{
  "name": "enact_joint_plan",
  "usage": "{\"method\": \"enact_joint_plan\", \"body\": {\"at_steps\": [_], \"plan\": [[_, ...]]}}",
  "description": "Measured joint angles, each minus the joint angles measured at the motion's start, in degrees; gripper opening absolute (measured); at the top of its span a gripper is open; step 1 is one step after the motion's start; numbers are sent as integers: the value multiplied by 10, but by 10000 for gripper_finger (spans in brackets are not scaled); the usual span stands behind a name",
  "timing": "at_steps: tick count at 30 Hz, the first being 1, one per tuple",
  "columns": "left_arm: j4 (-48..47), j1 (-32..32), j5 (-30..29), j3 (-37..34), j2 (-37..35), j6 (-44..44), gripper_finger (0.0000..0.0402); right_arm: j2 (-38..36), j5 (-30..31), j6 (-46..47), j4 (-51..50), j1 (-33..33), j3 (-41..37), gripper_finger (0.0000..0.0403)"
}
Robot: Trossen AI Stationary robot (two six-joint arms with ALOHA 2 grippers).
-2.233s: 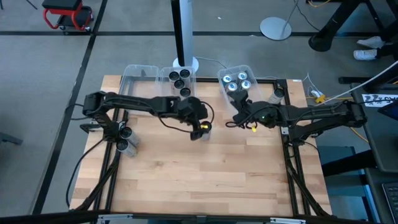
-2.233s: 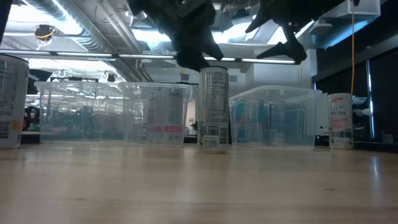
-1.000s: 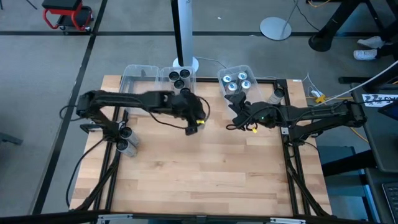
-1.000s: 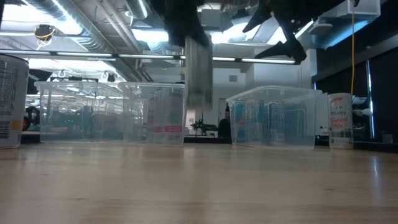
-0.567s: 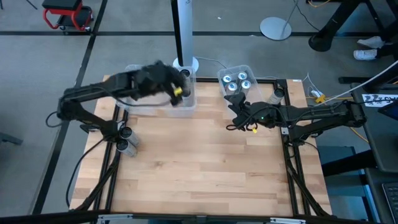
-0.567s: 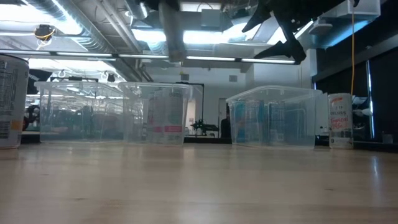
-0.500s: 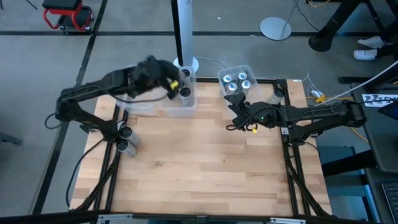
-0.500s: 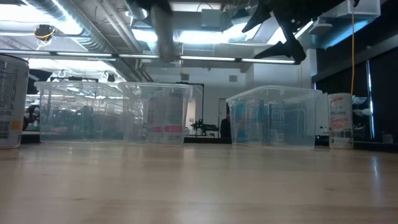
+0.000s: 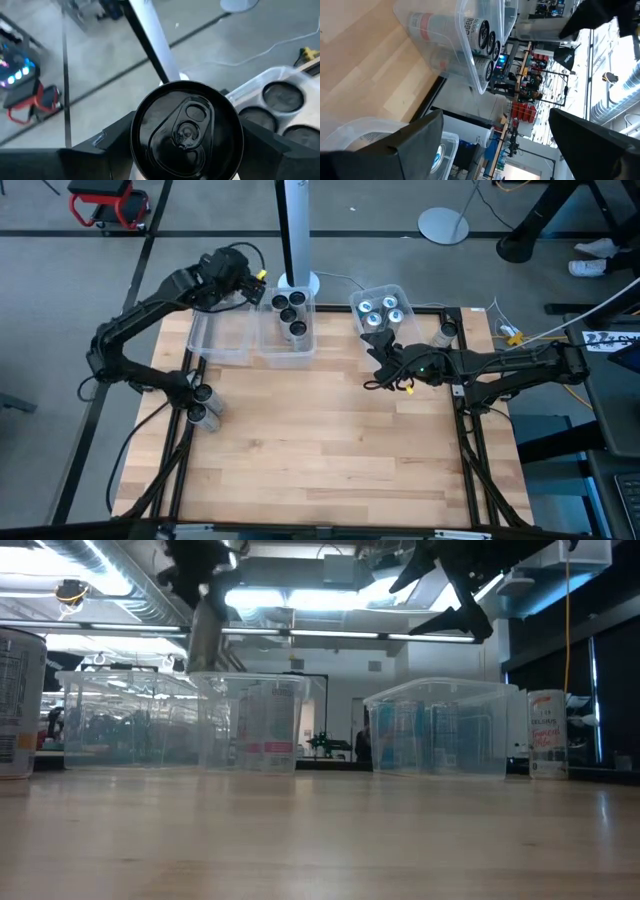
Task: Sort soda cans
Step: Put the bottom right white-yellow soda can into the top left transparent bin
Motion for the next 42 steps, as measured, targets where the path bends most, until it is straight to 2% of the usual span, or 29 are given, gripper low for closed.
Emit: {"method": "enact_joint_plan", "body": {"at_steps": [5,15,28,34,42], "plan": [[13,62,61,-41,0,-12,250,0,0,0,0,0,0,360],[122,137,194,-150,-1,-19,250,0,0,-1,0,0,0,360],[229,176,226,-264,1,-43,250,0,-6,-2,1,0,0,360],[278,200,260,-315,2,-56,251,0,-19,-3,2,0,0,360],[301,205,265,-334,1,-57,309,0,-22,-3,4,0,0,360]]}}
